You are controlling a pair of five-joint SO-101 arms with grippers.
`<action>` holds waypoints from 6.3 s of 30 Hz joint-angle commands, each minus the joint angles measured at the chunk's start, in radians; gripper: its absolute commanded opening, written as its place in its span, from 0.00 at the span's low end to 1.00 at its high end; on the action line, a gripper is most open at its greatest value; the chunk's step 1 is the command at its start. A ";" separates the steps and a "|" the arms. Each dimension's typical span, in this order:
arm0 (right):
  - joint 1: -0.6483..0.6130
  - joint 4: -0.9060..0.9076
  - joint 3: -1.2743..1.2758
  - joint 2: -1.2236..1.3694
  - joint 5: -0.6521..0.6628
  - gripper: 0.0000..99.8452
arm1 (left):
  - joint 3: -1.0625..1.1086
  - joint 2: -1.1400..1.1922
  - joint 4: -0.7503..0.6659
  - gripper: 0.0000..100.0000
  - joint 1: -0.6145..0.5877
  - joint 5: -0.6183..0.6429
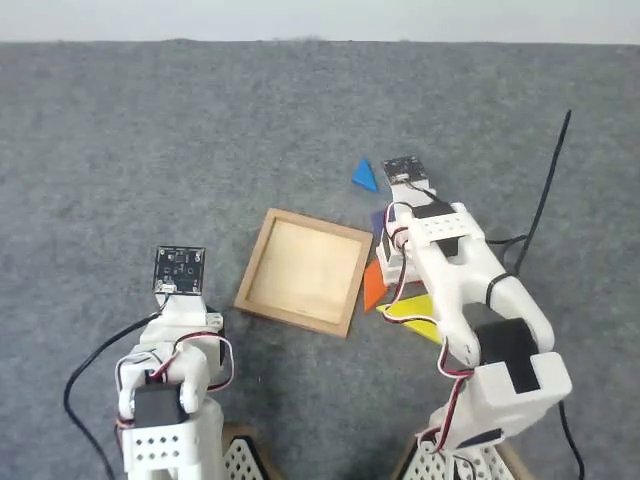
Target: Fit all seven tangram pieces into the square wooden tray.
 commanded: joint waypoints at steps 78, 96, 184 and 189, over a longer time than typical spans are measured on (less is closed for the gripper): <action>0.104 0.117 -0.028 -0.231 -0.029 0.20 | -0.013 -0.018 0.003 0.02 -0.002 0.017; -0.275 0.125 -0.063 -0.363 0.124 0.20 | -0.013 -0.018 0.003 0.02 -0.002 0.017; -0.437 -0.197 -0.095 -0.027 0.216 0.20 | -0.013 -0.018 0.003 0.02 -0.002 0.017; -0.361 -0.199 -0.158 0.076 0.235 0.20 | -0.013 -0.018 0.003 0.02 -0.002 0.017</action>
